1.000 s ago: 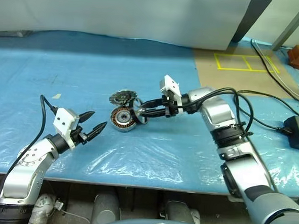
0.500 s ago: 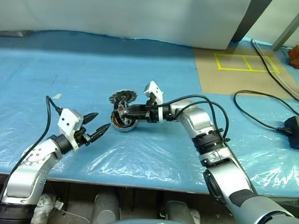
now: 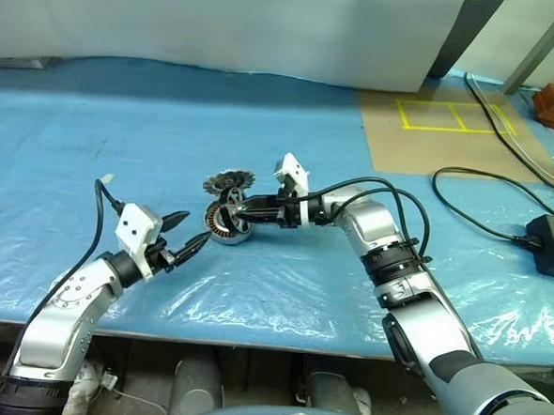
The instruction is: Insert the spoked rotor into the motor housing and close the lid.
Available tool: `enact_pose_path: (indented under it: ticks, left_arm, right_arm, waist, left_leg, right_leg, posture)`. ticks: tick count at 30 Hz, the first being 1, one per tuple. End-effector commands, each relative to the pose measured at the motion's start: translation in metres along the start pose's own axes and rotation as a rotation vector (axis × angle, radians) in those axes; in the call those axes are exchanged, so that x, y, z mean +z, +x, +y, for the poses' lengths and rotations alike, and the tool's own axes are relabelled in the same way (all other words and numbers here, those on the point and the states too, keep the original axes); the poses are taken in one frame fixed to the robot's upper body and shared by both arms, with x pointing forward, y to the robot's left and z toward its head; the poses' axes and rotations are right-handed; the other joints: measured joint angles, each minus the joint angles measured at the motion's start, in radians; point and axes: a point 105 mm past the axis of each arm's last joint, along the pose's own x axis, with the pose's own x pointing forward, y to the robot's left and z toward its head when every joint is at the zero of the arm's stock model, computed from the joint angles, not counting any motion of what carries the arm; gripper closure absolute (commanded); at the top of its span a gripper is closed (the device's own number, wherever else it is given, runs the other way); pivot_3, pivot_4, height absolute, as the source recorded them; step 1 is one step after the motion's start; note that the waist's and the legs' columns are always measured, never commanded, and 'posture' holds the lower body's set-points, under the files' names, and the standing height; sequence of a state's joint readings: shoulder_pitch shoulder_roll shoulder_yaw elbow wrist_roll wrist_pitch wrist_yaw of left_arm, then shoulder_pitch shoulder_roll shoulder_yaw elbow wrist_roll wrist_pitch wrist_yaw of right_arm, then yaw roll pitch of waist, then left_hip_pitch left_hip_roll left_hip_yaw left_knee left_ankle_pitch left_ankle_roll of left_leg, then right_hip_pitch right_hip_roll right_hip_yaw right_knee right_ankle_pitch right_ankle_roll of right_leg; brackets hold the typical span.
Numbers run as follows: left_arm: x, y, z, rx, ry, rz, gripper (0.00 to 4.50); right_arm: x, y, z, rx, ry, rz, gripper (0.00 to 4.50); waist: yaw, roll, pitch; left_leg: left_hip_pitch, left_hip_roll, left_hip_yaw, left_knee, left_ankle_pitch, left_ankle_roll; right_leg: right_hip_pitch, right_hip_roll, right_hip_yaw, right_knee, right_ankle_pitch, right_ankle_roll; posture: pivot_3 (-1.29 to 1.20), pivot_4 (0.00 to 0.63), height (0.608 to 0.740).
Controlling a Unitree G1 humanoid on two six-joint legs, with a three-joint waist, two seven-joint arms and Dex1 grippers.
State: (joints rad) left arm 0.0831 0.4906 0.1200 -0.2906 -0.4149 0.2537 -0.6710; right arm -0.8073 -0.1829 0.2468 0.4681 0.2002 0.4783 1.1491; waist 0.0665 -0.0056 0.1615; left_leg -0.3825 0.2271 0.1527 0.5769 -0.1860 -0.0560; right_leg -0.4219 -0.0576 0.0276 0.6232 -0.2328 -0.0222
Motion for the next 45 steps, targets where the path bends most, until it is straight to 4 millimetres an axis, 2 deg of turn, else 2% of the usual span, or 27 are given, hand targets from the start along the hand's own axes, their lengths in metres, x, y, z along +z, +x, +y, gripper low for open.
enact_pose_path:
  ticks: [1,5,8,12,25,27,31,34,38,41,45]
  left_arm:
    - [0.01,0.002,-0.004,-0.014,0.025,-0.029,1.13]
    - [0.009,0.003,-0.005,-0.016,0.023,-0.029,1.13]
    - [0.009,0.003,-0.005,-0.016,0.02,-0.028,1.13]
    - [0.009,0.003,-0.006,-0.017,0.018,-0.028,1.13]
    - [0.007,0.003,-0.005,-0.013,0.014,-0.027,1.13]
    - [0.006,0.003,-0.005,-0.013,0.014,-0.027,1.13]
    - [0.007,0.001,-0.006,-0.017,0.014,-0.028,1.13]
    - [0.007,-0.002,-0.002,-0.01,0.017,-0.021,1.13]
    - [0.006,-0.003,0.0,-0.006,0.02,-0.017,1.13]
    - [0.006,-0.003,0.004,0.011,0.023,-0.02,1.13]
    - [0.007,-0.012,0.016,0.06,0.037,-0.014,1.13]
  right_arm:
    - [0.012,0.001,-0.004,-0.023,-0.061,-0.003,3.26]
    - [-0.002,0.003,-0.007,-0.047,-0.084,0.055,3.26]
    - [-0.004,0.004,-0.012,-0.082,-0.098,0.055,2.26]
    - [-0.003,0.008,-0.008,-0.061,-0.089,0.054,0.98]
    - [0.002,0.007,-0.002,-0.034,-0.064,0.024,0.98]
    - [0.009,0.005,-0.001,-0.028,-0.048,-0.011,0.98]
    - [0.049,-0.005,0.013,0.056,-0.081,-0.123,0.98]
    - [0.06,-0.007,0.025,0.105,-0.194,-0.088,0.98]
    - [0.067,0.001,0.026,0.101,-0.282,-0.067,0.98]
    - [0.071,0.02,0.023,0.078,-0.334,-0.059,0.98]
    - [0.07,0.036,0.028,0.111,-0.348,-0.058,0.98]
  waist:
    - [0.0,0.0,0.0]
    - [0.0,0.0,0.0]
    - [0.0,0.0,0.0]
    - [0.0,0.0,0.0]
    - [0.0,0.0,0.0]
    - [0.0,0.0,0.0]
    - [0.0,0.0,0.0]
    - [0.0,0.0,0.0]
    - [-0.001,0.0,0.0]
    - [-0.007,0.0,0.0]
    - [-0.018,0.0,0.0]
  left_leg:
    - [0.0,0.0,0.0,0.0,0.0,0.0]
    - [0.0,0.0,0.0,0.0,0.0,0.0]
    - [0.001,0.0,0.0,0.0,0.0,0.0]
    - [0.0,0.0,0.0,0.0,0.0,0.0]
    - [0.0,0.0,0.0,0.0,0.0,0.0]
    - [0.0,0.0,0.0,0.0,0.0,0.0]
    - [0.0,0.0,0.0,0.0,0.0,0.0]
    - [0.0,0.0,0.0,0.0,0.0,0.0]
    - [0.0,0.0,0.0,-0.001,0.0,0.0]
    - [0.0,0.0,0.0,-0.001,0.0,0.0]
    - [-0.001,0.0,0.0,-0.001,0.0,0.0]
  right_leg:
    - [0.0,0.0,0.0,0.0,0.0,0.0]
    - [0.0,0.0,0.0,0.0,0.0,0.0]
    - [0.0,0.0,0.0,0.0,0.0,0.0]
    - [0.0,0.0,0.0,0.0,0.0,0.0]
    - [0.0,0.0,0.0,0.0,0.0,0.0]
    - [0.0,0.0,0.0,0.0,0.0,0.0]
    - [-0.001,0.0,0.0,0.0,0.0,0.0]
    - [0.0,0.0,0.0,0.0,0.0,0.0]
    - [0.0,0.0,0.0,0.0,0.0,0.0]
    - [-0.001,0.0,0.0,0.0,0.0,0.0]
    - [-0.001,0.0,0.0,0.0,0.0,0.0]
  posture:
    - [0.0,0.15,0.74]
    - [0.0,0.15,0.74]
    - [0.0,0.15,0.74]
    - [0.0,0.15,0.74]
    - [0.0,0.15,0.74]
    - [0.0,0.15,0.74]
    - [0.0,0.15,0.74]
    - [0.0,0.15,0.74]
    - [0.0,0.15,0.74]
    - [0.0,0.15,0.74]
    - [0.0,0.15,0.74]
